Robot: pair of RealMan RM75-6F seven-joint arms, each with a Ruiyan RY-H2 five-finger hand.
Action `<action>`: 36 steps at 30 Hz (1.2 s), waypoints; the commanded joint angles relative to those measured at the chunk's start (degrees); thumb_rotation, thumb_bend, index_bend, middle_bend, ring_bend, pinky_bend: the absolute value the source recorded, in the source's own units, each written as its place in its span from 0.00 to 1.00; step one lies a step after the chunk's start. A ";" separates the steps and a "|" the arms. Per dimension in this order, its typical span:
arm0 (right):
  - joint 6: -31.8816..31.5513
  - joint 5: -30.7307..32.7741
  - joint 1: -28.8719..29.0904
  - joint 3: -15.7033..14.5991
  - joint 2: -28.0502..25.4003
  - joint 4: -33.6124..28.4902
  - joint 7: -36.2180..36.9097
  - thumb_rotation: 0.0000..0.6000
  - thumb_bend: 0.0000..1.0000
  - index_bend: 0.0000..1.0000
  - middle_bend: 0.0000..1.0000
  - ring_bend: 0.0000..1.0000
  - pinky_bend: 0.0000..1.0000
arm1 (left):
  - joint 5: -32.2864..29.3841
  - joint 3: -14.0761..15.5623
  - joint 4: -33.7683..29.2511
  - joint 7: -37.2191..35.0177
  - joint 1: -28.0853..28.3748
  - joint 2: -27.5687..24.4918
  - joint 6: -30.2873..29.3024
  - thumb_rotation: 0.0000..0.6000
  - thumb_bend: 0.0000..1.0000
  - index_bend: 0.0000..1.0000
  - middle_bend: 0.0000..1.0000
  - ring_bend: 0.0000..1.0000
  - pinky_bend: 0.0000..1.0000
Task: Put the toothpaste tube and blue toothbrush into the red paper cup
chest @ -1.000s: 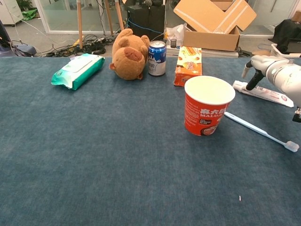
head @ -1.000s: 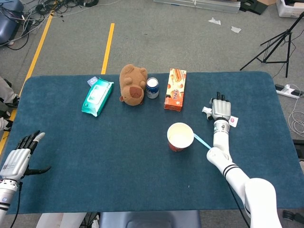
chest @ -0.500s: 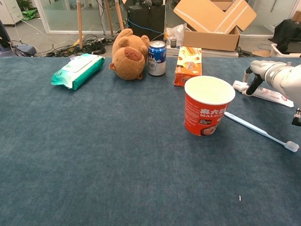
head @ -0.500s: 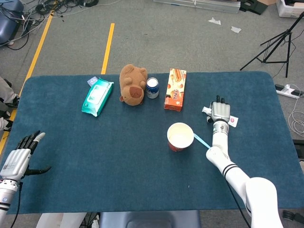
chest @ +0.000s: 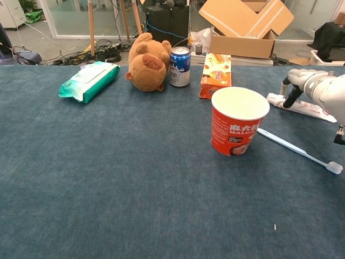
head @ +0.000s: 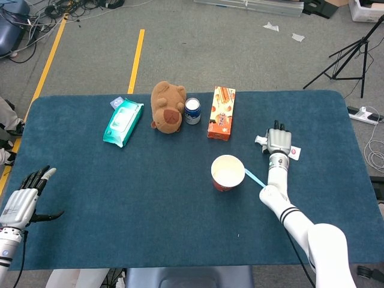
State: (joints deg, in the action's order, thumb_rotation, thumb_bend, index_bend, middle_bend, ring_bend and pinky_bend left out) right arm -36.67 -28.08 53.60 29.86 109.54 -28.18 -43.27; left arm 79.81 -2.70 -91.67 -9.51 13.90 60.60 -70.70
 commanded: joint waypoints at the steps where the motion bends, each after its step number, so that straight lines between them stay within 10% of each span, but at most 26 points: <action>1: -0.01 0.12 0.06 -0.08 0.11 0.20 0.03 1.00 0.28 0.42 0.00 0.00 0.22 | -0.02 -0.01 0.02 0.05 0.01 0.03 0.04 1.00 0.00 0.00 0.00 0.00 0.00; 36: -0.83 -2.93 0.60 -0.70 2.49 3.71 1.90 1.00 0.30 0.62 0.04 0.00 0.22 | -0.04 -0.02 0.16 -0.31 -0.41 -0.06 -0.13 1.00 0.00 0.00 0.00 0.00 0.00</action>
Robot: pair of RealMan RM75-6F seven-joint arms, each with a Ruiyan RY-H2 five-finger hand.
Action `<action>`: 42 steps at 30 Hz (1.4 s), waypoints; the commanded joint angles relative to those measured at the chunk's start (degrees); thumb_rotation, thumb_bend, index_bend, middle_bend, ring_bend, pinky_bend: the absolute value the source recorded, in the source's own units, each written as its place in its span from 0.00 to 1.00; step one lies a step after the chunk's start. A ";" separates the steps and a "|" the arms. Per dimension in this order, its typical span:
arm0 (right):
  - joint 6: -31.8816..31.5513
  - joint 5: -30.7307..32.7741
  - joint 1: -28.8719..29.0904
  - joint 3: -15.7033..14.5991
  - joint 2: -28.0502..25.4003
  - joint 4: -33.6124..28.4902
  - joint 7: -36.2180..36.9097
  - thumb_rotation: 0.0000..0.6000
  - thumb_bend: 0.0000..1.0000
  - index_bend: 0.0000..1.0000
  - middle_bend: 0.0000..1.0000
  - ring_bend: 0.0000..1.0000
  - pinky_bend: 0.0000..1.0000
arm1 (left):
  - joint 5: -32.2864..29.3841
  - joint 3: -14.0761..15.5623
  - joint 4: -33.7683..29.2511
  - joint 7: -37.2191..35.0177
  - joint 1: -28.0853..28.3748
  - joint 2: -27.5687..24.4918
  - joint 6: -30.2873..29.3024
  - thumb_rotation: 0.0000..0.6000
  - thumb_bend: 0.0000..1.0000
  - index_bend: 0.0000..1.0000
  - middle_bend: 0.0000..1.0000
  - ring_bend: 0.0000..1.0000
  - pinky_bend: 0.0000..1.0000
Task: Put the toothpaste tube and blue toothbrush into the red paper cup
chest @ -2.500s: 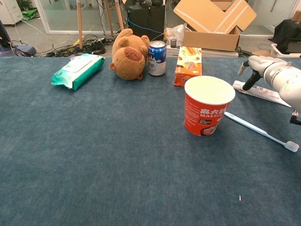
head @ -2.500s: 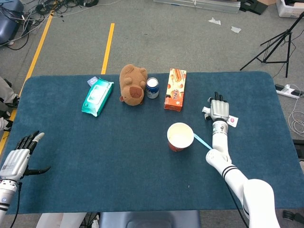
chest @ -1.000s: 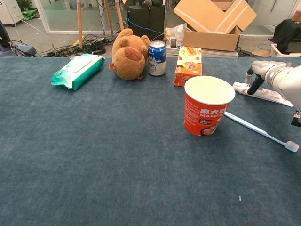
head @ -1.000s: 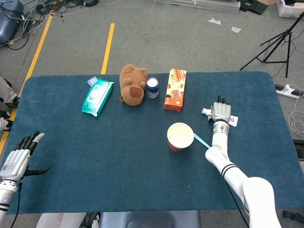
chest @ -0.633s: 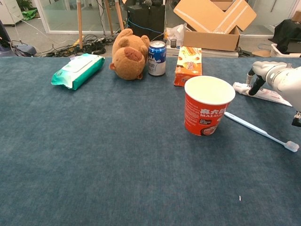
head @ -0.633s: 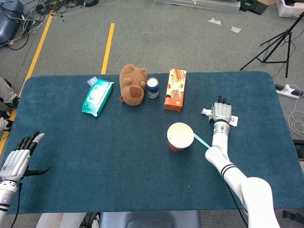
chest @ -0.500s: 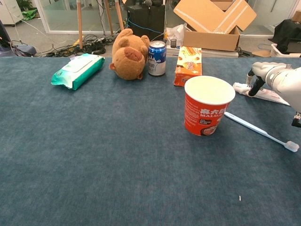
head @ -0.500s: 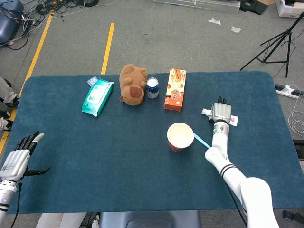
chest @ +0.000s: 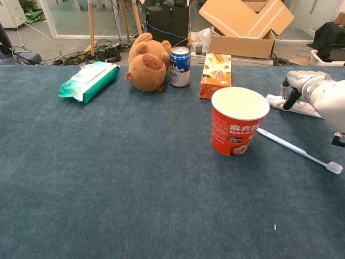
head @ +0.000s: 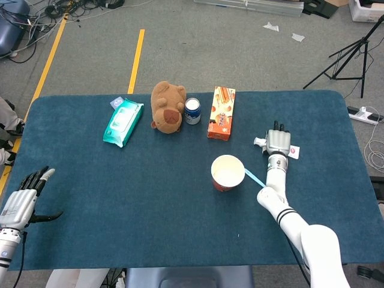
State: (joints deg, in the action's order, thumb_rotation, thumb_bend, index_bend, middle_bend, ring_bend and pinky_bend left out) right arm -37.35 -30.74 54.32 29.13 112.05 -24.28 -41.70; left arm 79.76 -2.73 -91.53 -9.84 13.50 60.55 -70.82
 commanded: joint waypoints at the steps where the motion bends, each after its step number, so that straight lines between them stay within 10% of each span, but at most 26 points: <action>1: -0.24 -0.46 -0.27 0.11 -0.13 -0.51 0.75 1.00 0.30 0.63 0.05 0.00 0.22 | 0.02 0.01 0.00 0.04 -0.02 -0.01 -0.01 1.00 0.00 0.00 0.00 0.00 0.00; 42: -23.08 -9.90 -15.76 -4.43 -24.60 -52.15 13.25 1.00 0.32 0.65 0.07 0.00 0.22 | 0.05 -0.19 -2.65 4.66 0.87 -0.07 0.23 1.00 0.00 0.00 0.00 0.00 0.00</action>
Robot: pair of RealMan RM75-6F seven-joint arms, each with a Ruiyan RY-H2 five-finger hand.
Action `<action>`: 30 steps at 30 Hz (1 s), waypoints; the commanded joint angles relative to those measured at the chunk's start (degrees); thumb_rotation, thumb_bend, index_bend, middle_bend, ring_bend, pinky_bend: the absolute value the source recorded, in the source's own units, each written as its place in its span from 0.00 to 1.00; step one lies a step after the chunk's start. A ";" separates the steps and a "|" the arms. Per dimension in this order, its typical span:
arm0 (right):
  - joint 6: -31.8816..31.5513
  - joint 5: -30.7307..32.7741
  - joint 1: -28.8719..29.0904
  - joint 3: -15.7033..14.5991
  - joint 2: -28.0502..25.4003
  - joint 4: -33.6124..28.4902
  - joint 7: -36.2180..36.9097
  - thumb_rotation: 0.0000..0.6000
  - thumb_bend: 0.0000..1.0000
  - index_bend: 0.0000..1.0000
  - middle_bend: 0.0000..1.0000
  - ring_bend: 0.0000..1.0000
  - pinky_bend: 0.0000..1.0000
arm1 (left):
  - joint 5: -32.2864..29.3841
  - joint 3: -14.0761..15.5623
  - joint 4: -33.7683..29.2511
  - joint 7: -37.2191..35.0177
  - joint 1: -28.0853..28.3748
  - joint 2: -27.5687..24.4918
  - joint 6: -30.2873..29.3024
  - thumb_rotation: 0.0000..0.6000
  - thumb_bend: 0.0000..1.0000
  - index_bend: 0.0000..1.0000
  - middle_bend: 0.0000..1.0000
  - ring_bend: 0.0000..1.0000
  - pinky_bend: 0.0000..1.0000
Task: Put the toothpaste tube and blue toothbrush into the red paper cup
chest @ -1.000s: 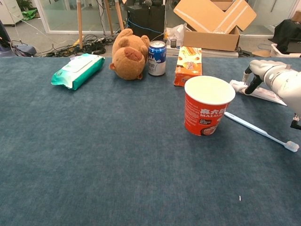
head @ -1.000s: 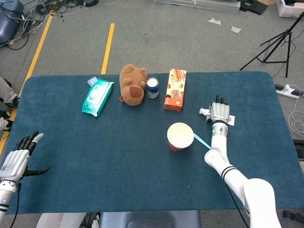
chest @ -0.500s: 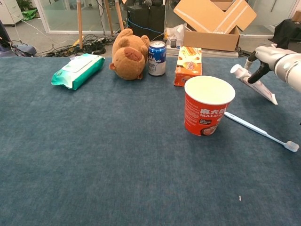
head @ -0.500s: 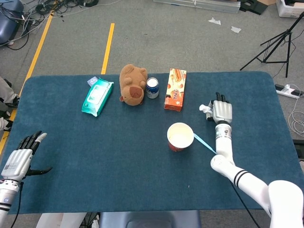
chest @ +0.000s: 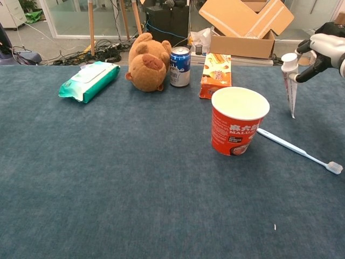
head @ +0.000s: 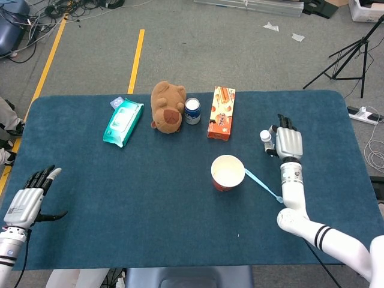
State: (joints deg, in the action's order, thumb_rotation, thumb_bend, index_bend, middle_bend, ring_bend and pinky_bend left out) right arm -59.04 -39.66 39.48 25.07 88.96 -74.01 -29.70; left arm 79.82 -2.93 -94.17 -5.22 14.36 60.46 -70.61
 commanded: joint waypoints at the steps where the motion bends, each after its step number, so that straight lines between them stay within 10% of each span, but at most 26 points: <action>1: -1.80 -1.26 -1.11 -0.41 -1.92 -3.23 1.55 1.00 0.32 0.65 0.07 0.00 0.22 | 0.00 0.02 -0.01 0.08 0.02 0.04 0.02 1.00 0.00 0.00 0.00 0.00 0.00; 30: -10.62 -11.11 -5.31 -0.30 -15.66 -32.28 9.55 1.00 0.32 0.65 0.08 0.00 0.22 | -0.16 -0.10 -1.49 2.25 0.42 0.13 -0.11 1.00 0.00 0.00 0.00 0.00 0.00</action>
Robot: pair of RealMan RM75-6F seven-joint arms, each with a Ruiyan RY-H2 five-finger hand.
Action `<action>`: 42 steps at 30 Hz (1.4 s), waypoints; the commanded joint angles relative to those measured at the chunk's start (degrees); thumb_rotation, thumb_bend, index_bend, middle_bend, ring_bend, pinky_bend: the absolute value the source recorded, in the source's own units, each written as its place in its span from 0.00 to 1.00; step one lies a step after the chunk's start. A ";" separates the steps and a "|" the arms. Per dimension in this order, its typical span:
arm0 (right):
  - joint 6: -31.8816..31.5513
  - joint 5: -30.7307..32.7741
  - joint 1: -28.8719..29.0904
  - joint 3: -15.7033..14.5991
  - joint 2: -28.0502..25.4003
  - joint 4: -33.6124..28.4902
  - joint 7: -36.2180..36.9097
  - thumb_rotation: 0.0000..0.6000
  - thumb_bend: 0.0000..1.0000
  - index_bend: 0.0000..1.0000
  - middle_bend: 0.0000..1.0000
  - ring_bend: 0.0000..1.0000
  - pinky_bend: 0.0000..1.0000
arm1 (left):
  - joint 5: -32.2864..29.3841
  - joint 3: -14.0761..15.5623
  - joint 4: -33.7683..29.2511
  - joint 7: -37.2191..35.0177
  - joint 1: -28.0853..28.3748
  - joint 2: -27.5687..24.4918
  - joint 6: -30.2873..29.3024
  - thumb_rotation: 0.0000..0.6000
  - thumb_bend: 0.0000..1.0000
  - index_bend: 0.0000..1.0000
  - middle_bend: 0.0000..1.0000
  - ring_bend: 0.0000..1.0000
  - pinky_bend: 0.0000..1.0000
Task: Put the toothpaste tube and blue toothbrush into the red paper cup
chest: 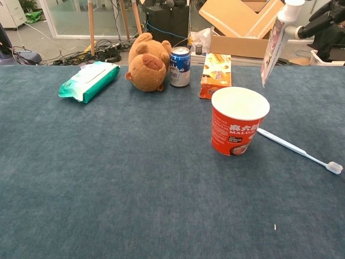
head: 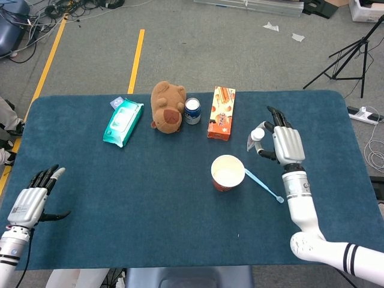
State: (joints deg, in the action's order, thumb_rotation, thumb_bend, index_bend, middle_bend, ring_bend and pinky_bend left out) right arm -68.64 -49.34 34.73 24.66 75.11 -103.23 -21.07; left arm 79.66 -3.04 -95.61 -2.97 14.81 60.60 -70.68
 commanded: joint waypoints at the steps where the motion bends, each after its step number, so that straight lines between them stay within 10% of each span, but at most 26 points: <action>1: -1.24 -1.75 -0.73 0.12 -2.47 -4.41 1.14 1.00 0.32 0.65 0.08 0.00 0.22 | -0.02 0.02 -0.10 -0.03 -0.05 -0.06 -0.07 1.00 0.00 0.00 0.00 0.00 0.00; 42: 0.52 -6.90 -0.33 -7.89 -4.94 -12.77 3.10 1.00 0.32 0.65 0.08 0.00 0.22 | -0.24 0.32 0.11 -0.25 -0.37 -0.06 -0.28 1.00 0.00 0.00 0.00 0.00 0.00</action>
State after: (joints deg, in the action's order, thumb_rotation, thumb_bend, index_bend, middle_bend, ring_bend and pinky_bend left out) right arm -68.23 -56.41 34.25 16.90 70.02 -116.16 -17.81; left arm 79.43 -2.72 -95.50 -3.23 14.45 60.53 -70.96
